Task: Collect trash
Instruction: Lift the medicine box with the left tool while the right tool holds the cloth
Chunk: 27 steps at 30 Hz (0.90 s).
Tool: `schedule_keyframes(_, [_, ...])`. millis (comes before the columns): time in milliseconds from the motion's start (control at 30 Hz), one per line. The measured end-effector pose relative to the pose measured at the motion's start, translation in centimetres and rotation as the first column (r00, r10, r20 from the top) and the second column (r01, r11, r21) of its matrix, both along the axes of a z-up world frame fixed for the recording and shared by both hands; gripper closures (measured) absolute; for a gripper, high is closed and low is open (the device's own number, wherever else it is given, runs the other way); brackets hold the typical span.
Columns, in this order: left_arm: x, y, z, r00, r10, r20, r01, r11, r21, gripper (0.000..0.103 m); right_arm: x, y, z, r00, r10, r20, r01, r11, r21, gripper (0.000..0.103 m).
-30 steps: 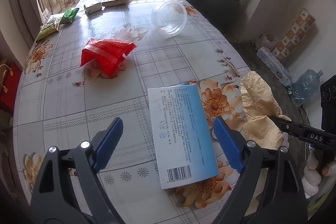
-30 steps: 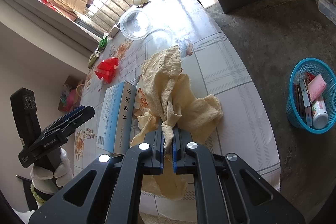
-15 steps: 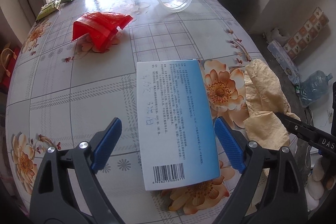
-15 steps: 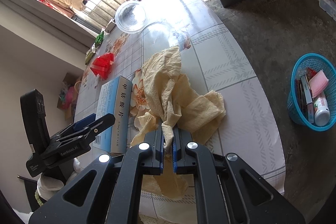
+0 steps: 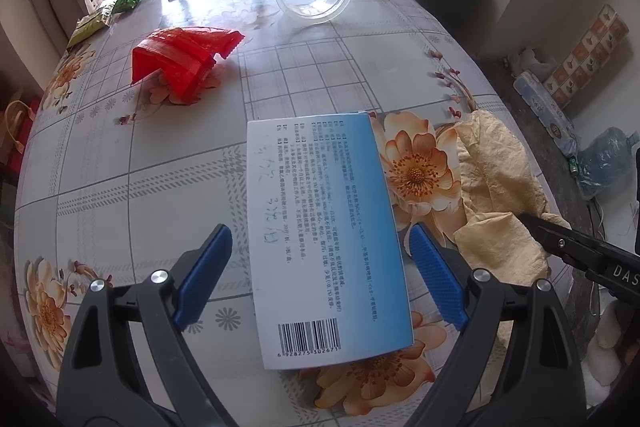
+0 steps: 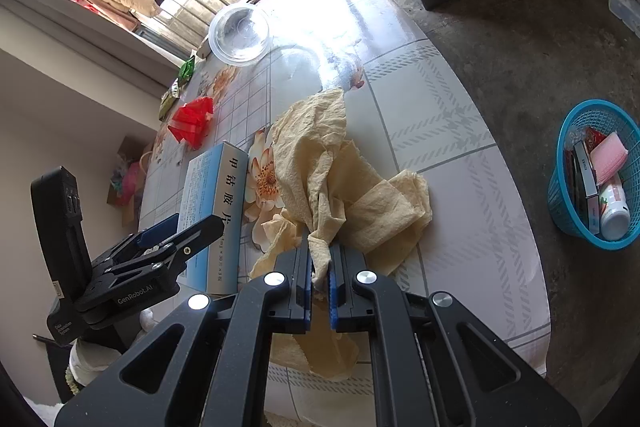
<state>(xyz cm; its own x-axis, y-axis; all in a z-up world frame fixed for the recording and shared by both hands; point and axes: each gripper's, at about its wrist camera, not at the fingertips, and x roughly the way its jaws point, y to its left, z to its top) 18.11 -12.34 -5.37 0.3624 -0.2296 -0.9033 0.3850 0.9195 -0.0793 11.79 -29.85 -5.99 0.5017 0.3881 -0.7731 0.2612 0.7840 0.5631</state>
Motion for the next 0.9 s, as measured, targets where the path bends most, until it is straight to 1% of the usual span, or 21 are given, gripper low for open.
schedule_keyframes(267, [-0.1,-0.3,0.0,1.0,-0.008,0.019,0.008,1.0,0.018,0.017,0.1,0.0,0.0,1.0,-0.001,0.0,0.001,1.0,0.0,0.097])
schedule_keyframes(400, [0.0,-0.3,-0.1,1.0,-0.007,0.022,0.006,1.0,0.024,0.026,0.1,0.0,0.0,1.0,-0.001,-0.001,0.001,1.0,0.001,0.097])
schedule_keyframes(467, [0.0,-0.2,-0.1,1.0,-0.008,0.022,0.007,1.0,0.02,0.028,0.1,0.0,0.0,1.0,-0.001,-0.001,0.001,1.0,0.0,0.097])
schedule_keyframes(533, [0.0,-0.2,-0.1,1.0,-0.007,0.024,0.006,1.0,0.02,0.034,0.1,0.0,0.0,1.0,-0.001,0.0,0.001,1.0,0.0,0.097])
schedule_keyframes(733, [0.1,0.3,0.2,0.999,0.008,0.04,-0.008,1.0,0.004,0.034,0.0,-0.3,0.3,1.0,-0.006,0.012,0.006,1.0,-0.005,0.097])
schedule_keyframes(900, [-0.1,0.8,1.4,0.998,0.017,0.058,-0.015,1.0,-0.026,0.034,-0.3,-0.7,1.2,0.998,-0.016,0.054,0.016,1.0,0.001,0.097])
